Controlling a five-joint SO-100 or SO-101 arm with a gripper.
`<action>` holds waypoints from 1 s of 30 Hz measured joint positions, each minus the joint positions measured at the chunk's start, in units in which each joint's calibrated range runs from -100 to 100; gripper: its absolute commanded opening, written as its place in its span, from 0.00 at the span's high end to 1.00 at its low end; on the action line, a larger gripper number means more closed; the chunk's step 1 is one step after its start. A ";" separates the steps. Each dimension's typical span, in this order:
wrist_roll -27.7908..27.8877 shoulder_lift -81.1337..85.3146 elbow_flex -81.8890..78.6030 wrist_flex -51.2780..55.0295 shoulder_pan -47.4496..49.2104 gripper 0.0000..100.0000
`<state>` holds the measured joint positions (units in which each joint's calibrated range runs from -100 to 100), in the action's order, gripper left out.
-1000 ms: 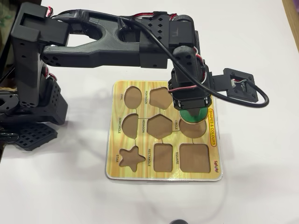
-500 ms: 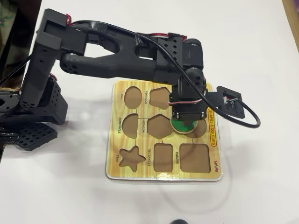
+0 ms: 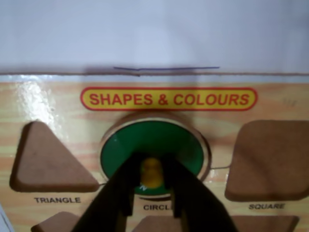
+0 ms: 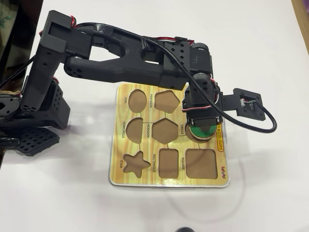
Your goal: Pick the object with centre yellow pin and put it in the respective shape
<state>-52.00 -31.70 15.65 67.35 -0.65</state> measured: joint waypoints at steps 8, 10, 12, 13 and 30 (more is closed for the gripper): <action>0.00 0.00 0.00 0.00 -1.87 0.99; 0.10 0.00 0.00 0.09 -1.87 0.99; 0.16 0.00 0.00 0.09 -1.96 0.99; 0.16 0.00 0.00 0.09 -2.06 0.99; 0.21 0.17 -3.15 -0.17 -1.87 0.99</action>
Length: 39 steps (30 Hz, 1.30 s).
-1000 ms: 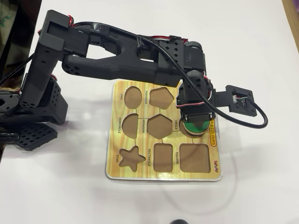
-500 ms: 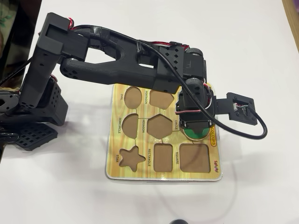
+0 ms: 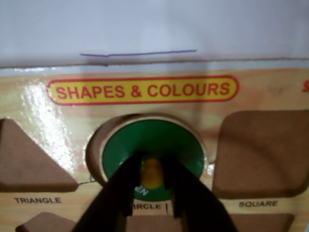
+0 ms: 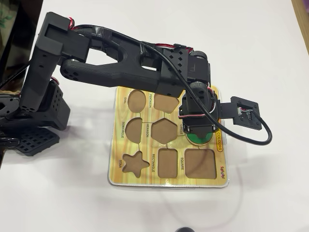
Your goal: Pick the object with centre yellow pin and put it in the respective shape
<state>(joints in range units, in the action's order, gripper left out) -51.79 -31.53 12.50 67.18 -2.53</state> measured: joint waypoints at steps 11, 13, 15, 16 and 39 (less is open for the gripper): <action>-0.31 0.00 0.00 0.00 2.43 0.99; -0.31 0.00 -0.09 0.00 2.81 0.99; -0.31 0.00 -0.09 0.00 2.90 0.99; -0.31 0.00 -0.09 0.00 2.90 0.99; -0.31 0.00 -0.09 -0.09 3.27 0.92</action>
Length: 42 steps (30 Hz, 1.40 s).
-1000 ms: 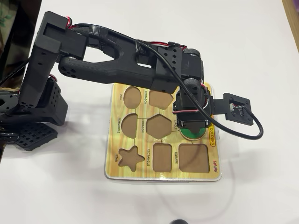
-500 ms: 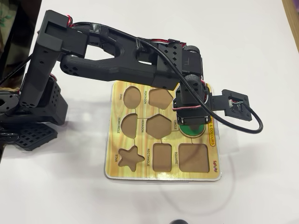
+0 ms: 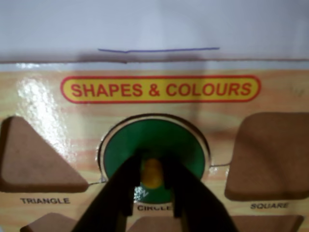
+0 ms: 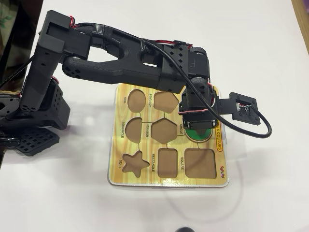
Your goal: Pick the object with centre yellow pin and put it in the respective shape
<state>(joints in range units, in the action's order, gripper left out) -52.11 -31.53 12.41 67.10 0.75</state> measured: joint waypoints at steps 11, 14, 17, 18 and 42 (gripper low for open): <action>0.10 -0.09 0.00 0.17 0.65 0.88; 0.10 -0.09 0.00 0.17 0.75 0.88; 0.10 0.60 -0.54 0.17 0.75 0.89; 0.10 1.12 -0.72 0.17 0.75 0.89; -0.10 40.72 -36.87 0.17 3.46 0.89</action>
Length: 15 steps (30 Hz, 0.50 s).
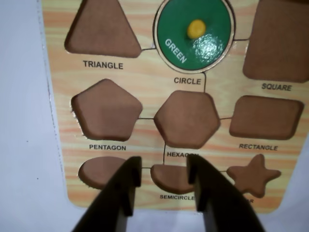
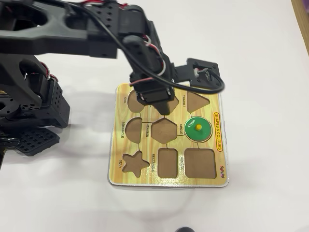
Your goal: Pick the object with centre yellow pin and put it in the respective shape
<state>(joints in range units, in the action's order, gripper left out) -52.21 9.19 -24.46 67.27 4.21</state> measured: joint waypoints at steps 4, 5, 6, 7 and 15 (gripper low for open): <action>0.00 8.68 -4.86 0.00 0.00 0.89; 0.00 11.00 -6.12 0.00 0.00 0.89; 0.00 13.92 -7.91 0.00 0.00 0.89; 0.00 15.72 -8.72 0.00 0.00 0.89; -0.05 31.62 -19.33 0.09 -0.09 0.89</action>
<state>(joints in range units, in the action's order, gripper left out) -52.26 40.81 -43.79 67.35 4.12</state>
